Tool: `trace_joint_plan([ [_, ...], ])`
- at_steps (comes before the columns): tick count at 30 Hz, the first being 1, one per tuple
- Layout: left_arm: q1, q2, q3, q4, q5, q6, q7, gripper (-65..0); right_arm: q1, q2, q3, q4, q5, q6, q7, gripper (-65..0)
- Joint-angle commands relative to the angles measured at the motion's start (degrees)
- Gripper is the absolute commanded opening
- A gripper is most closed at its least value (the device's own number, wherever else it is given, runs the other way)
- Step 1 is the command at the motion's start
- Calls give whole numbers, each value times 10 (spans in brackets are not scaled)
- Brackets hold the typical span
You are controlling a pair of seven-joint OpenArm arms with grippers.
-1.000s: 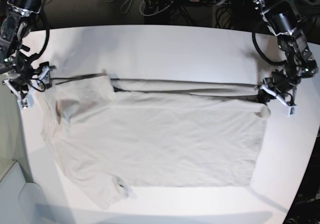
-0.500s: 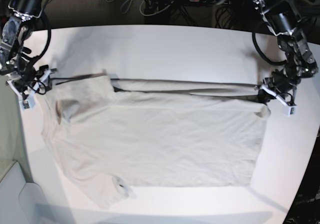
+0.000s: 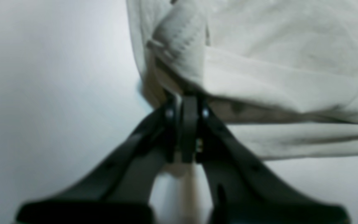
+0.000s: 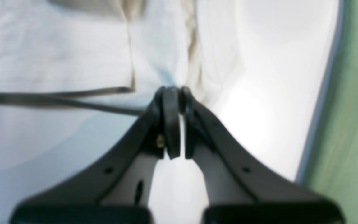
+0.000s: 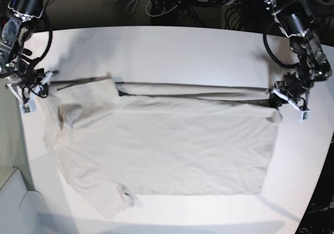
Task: Layout the t-shirt on the table in an organized manner, then fold the t-shirt properly
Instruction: 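Hold the folded collar edge with both grippers and adjust the fold, then drag the shirt with both grippers back toward the robot, unfolding it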
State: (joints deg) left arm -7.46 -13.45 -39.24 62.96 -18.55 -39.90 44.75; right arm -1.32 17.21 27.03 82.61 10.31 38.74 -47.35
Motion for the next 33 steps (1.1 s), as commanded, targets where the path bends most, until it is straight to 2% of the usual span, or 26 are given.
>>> trace_joint_plan([
  [1, -7, -10, -2, 12, -9, -1, 0, -648, 5, 21, 4, 16, 4, 6, 9, -650],
  [6, 16, -23, -3, 71, -10, -1, 46, -648, -22, 32, 7, 71, 6, 13, -11, -650],
  [12, 86, -22, -3, 245, -10, -1, 109, -648, -74, 34, 7, 167, 4, 13, -29, -650],
  [17, 123, -21, -3, 353, -10, -1, 136, -648, -97, 41, 14, 228, 6, 13, -29, -650],
  [21, 101, -26, -4, 362, -10, -1, 149, -648, -72, 42, 11, 245, 3, 13, -31, -650],
  [24, 68, -25, -33, 362, -9, -1, 180, -648, -39, 43, 4, 245, 3, 13, -61, -650],
  [27, 46, -24, -50, 357, -9, -1, 206, -648, -18, 60, -10, 245, 4, 13, -95, -650],
  [33, 50, -22, -51, 333, -9, -1, 211, -648, -22, 62, -13, 245, 3, 13, -109, -650],
])
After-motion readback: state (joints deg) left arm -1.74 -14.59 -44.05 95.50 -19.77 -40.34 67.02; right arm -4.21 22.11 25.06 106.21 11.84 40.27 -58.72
